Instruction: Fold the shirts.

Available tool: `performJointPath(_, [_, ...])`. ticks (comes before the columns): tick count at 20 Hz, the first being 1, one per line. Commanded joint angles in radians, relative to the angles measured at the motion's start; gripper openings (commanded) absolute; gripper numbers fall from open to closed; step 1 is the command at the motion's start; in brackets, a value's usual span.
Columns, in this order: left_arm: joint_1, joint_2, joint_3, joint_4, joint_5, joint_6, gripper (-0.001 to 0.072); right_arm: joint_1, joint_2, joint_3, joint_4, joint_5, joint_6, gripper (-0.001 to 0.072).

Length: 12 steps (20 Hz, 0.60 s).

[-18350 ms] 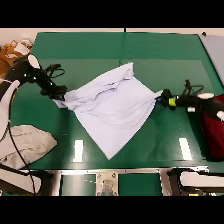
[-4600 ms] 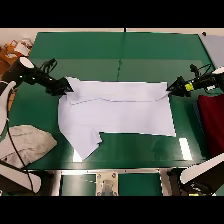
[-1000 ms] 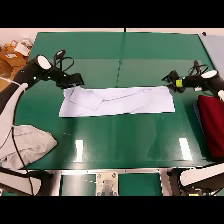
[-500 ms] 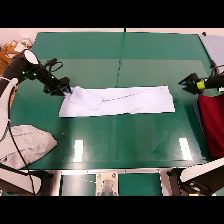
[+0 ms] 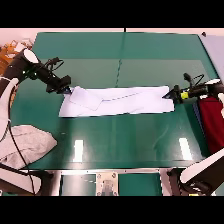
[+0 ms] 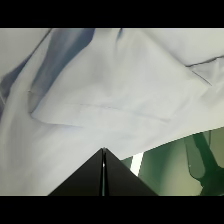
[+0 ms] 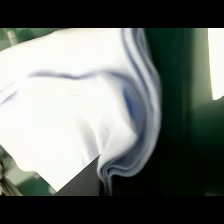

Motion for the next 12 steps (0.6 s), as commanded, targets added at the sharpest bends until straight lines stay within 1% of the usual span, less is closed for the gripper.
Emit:
performJointPath(1, [-0.017,0.000,0.001,-0.059,0.040,0.023,0.0024,0.024,0.003,0.053,0.007,0.064,-0.026,0.0011])
performJointPath(3, [-0.071,0.000,0.001,-0.065,0.117,0.026,0.0024,0.025,0.060,0.087,0.013,0.088,-0.010,0.0011])
performJointPath(6, [-0.216,-0.009,0.001,-0.122,0.274,0.034,0.0025,0.025,0.229,0.102,0.013,0.149,0.027,0.0011])
performJointPath(8, [-0.344,-0.032,0.001,-0.165,0.416,0.053,0.0025,0.032,0.355,0.102,0.014,0.185,0.066,0.0012])
performJointPath(10, [-0.475,-0.082,0.001,-0.192,0.565,0.053,0.0025,0.047,0.472,0.102,0.047,0.210,0.088,0.0012])
performJointPath(12, [-0.576,-0.162,0.001,-0.288,0.680,0.056,0.0025,0.068,0.562,0.102,0.088,0.227,0.108,0.0012])
